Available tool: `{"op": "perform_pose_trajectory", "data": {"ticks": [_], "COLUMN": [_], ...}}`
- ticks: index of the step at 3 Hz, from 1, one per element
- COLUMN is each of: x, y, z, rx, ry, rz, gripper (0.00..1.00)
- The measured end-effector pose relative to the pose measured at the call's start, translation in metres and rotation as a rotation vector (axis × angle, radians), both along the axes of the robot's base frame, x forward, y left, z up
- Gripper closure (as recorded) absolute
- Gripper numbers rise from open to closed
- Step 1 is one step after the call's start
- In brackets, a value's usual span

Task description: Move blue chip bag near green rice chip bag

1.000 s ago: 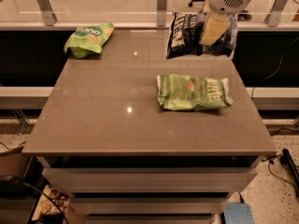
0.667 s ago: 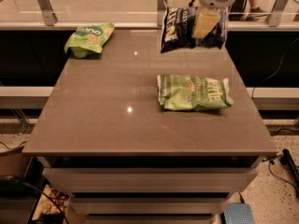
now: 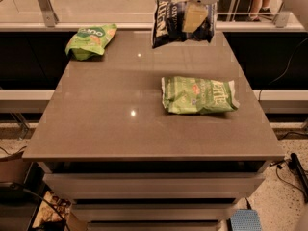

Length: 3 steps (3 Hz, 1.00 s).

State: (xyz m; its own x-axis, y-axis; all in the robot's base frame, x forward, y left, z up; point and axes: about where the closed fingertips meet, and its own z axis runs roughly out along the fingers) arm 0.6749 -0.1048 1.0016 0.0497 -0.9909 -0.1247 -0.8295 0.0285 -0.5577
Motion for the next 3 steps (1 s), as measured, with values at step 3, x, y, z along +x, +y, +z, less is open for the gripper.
{"op": "perform_pose_trajectory", "data": {"ticks": [3], "x": [0.057], "y": [0.082], "z": [-0.027], "rx": [0.035], "ry": [0.008], "rz": [0.176], "gripper": [1.0]}}
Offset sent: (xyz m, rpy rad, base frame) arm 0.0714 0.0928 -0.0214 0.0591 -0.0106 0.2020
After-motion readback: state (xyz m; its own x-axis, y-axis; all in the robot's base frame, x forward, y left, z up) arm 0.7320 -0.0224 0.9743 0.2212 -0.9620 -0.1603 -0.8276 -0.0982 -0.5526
